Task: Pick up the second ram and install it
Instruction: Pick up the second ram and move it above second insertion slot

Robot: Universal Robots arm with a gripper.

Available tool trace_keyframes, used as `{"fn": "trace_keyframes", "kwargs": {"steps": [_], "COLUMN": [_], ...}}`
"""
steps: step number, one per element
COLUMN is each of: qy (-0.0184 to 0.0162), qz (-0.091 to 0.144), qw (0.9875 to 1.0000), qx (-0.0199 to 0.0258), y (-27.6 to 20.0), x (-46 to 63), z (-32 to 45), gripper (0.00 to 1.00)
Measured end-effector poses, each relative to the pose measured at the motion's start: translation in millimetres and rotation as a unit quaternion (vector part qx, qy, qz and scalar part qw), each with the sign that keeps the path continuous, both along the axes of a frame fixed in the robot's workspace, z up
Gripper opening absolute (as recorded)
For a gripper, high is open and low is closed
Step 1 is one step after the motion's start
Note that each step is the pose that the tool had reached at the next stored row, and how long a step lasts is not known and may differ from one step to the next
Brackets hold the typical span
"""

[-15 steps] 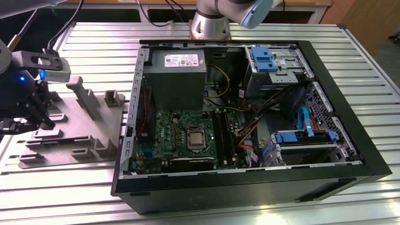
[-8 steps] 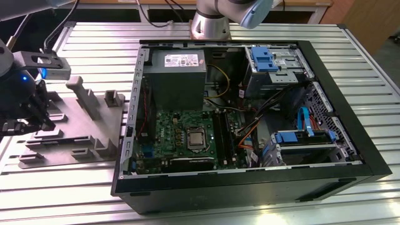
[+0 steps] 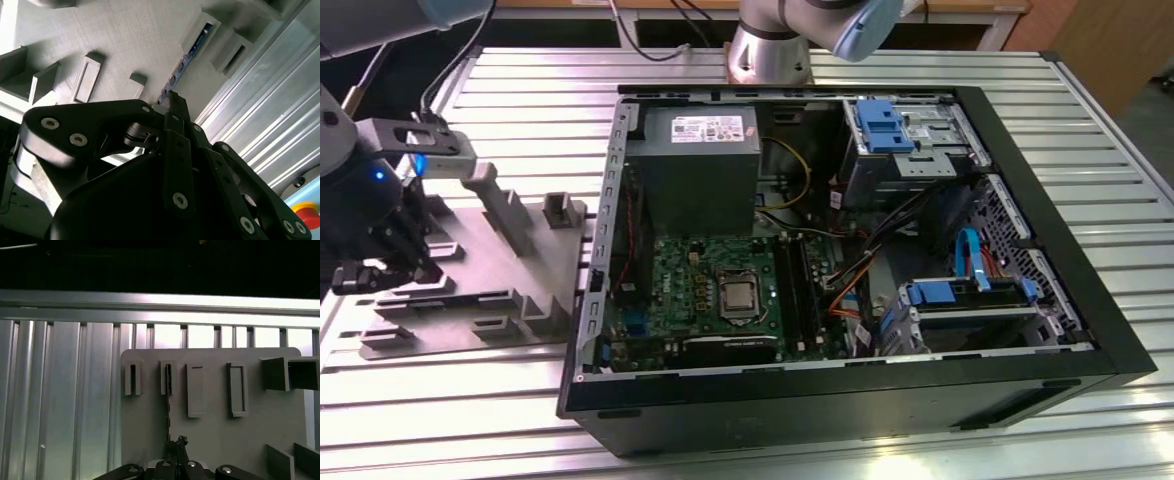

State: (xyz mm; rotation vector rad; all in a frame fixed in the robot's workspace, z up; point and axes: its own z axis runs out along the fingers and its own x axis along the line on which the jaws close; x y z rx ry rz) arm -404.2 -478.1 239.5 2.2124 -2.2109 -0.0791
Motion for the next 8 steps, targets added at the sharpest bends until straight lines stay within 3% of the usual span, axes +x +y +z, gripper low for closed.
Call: {"fn": "trace_keyframes", "kwargs": {"steps": [8], "qy": [0.0001], "qz": [-0.009], "qw": [1.0000], "qx": [0.0000], "y": [0.0], "x": [-3.8], "z": [-8.2], "gripper": [0.10]}}
